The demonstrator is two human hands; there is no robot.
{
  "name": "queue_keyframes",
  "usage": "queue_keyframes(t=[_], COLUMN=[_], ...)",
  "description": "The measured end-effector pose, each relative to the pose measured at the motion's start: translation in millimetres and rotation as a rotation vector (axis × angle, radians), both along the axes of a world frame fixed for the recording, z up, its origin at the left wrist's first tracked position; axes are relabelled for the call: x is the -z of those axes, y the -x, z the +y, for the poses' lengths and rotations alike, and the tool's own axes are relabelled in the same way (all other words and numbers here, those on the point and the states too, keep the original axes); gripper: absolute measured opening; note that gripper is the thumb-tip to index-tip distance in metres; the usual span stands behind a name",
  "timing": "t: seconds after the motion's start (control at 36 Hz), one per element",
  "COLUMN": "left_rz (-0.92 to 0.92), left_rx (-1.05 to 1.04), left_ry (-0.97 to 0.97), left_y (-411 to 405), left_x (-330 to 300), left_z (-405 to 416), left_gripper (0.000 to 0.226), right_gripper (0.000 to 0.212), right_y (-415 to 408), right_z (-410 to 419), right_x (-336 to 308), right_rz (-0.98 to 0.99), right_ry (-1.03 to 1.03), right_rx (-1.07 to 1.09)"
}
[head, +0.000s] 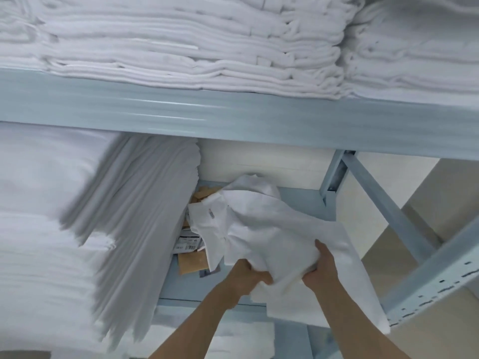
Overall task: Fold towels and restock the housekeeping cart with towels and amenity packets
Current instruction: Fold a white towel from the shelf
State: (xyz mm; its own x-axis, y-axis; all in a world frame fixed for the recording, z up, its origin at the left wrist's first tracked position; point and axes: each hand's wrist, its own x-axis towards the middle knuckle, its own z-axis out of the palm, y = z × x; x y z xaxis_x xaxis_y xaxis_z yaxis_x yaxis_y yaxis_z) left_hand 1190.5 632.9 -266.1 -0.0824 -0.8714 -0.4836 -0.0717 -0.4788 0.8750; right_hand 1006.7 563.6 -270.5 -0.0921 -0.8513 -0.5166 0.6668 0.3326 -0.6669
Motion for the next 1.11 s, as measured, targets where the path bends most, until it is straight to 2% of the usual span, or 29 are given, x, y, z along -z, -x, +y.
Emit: queue_keyframes(t=[0.11, 0.17, 0.22, 0.28, 0.33, 0.36, 0.47, 0.56, 0.64, 0.72, 0.83, 0.92, 0.94, 1.0, 1.03, 1.11], left_rz=[-0.237, -0.346, -0.426, -0.581, -0.731, -0.741, -0.617, -0.49, -0.475, -0.482, -0.556, -0.725, -0.761, -0.813, -0.828, -0.879], left_rx=[0.085, 0.068, -0.008, -0.074, -0.092, -0.093, -0.032, -0.034, -0.044, -0.095, -0.072, -0.095, -0.115, -0.107, -0.081, 0.108], left_ry=[-0.165, -0.191, -0.175, -0.056, 0.126, 0.206, 0.43, 0.468, 0.52, 0.544, 0.503, 0.504, 0.505, 0.541, 0.598, 0.822], left_y=[-9.3, -14.0, -17.7, -19.0, -15.2, -11.4, 16.6, 45.7, 78.3, 106.3, 123.1, 124.4, 124.7, 126.2, 128.2, 137.5], left_x=[-13.5, -24.2, -39.5, -59.0, -79.2, -90.9, -128.7, -145.2, -154.3, -158.7, -151.9, -146.9, -147.1, -147.4, -147.7, -152.7], left_z=[13.6, 12.7, 9.8, 7.7, 8.5, 11.1, 26.8, 51.1, 80.0, 110.1, 149.7, 177.0, 185.7, 202.5, 210.4, 227.4], left_gripper=[0.049, 0.054, 0.048, 0.039, 0.021, 0.017, 0.05, 0.065, 0.072, 0.075, 0.074, 0.072, 0.073, 0.079, 0.084, 0.095], right_gripper=[0.013, 0.028, 0.036, 0.023, 0.01, 0.01, 0.029, 0.027, 0.023, 0.014, 0.013, 0.006, 0.013, 0.047, 0.051, 0.026], right_y=[13.1, 18.3, 22.9, 28.0, 36.0, 41.1, 70.8, 97.8, 123.5, 143.9, 157.4, 160.5, 160.0, 158.3, 155.3, 139.1], right_z=[17.9, 25.5, 33.1, 41.0, 49.0, 53.4, 72.1, 98.0, 128.9, 161.2, 192.5, 210.7, 216.3, 227.1, 234.6, 258.7], right_x=[-25.1, -45.5, -70.3, -97.4, -124.9, -138.3, -186.2, -210.8, -220.1, -219.5, -208.1, -201.8, -200.0, -194.8, -192.4, -179.0], right_rz=[0.113, 0.195, 0.282, 0.37, 0.425, 0.417, 0.211, 0.022, -0.081, -0.071, 0.016, 0.213, 0.319, 0.542, 0.665, 1.077], right_ry=[-0.009, 0.009, 0.057, 0.139, 0.216, 0.25, 0.316, 0.343, 0.351, 0.366, 0.335, 0.325, 0.342, 0.387, 0.422, 0.623], right_rx=[-0.038, -0.037, -0.062, -0.111, -0.139, -0.147, -0.118, -0.149, -0.155, -0.22, -0.341, -0.423, -0.454, -0.584, -0.675, -0.951])
